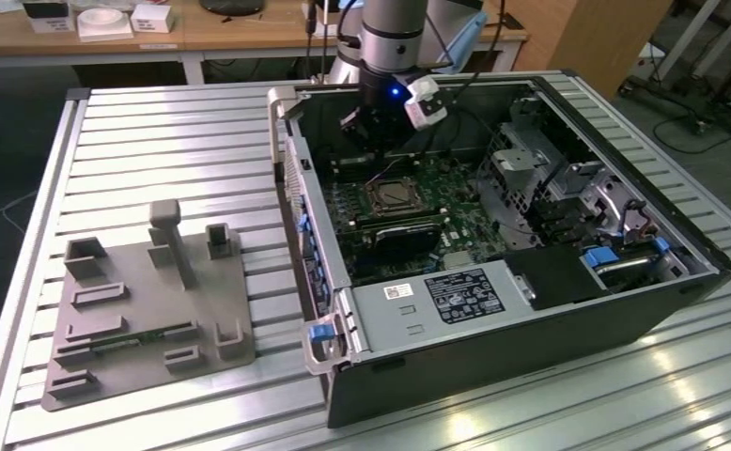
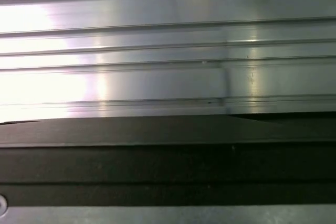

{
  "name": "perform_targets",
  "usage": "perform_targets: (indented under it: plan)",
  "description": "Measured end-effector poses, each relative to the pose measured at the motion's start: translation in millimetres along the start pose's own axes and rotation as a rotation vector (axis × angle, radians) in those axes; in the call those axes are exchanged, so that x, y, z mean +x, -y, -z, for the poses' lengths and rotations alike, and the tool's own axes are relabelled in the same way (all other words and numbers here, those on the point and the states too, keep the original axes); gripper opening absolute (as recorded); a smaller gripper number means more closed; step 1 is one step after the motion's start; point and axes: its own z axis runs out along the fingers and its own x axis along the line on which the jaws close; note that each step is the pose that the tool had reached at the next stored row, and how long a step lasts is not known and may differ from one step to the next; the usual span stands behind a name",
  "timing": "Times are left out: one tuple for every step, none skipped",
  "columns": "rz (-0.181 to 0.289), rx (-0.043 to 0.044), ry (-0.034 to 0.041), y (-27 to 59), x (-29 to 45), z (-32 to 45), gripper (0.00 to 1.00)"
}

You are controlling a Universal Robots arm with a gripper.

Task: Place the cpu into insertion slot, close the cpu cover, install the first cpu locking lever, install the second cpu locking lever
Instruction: 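Install the first cpu locking lever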

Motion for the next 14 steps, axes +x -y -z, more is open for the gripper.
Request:
perform_targets:
  plan:
    - [0.000, 0.0001, 0.0000, 0.0, -0.5, -0.1, 0.10]
    - [-0.001, 0.0002, -0.0001, -0.1, -1.6, -0.2, 0.10]
    - [-0.001, 0.0002, 0.0000, -0.1, -2.8, -0.5, 0.10]
    - [-0.001, 0.0001, 0.0001, -0.2, -3.9, -0.6, 0.10]
    - [-0.001, 0.0001, 0.0000, -0.2, -5.0, -0.8, 0.10]
    - [-0.001, 0.0001, 0.0001, -0.2, -6.0, -0.9, 0.10]
    - [-0.002, 0.0002, 0.0000, -0.2, -6.6, -1.0, 0.10]
    - [-0.004, 0.0003, 0.0000, -0.2, -7.1, -1.0, 0.10]
    - [-0.006, 0.0004, 0.0000, -0.3, -7.9, -1.2, 0.10]
    - [-0.009, 0.0004, 0.0000, -0.3, -8.8, -1.4, 0.10]
    - [-0.011, 0.0006, 0.0000, -0.3, -9.5, -1.4, 0.10]
    - [-0.013, 0.0007, -0.0001, -0.3, -9.8, -1.5, 0.10]
    - [-0.013, 0.0007, -0.0001, -0.3, -10.1, -1.7, 0.10]
    - [-0.013, 0.0006, 0.0000, -0.4, -10.4, -2.0, 0.10]
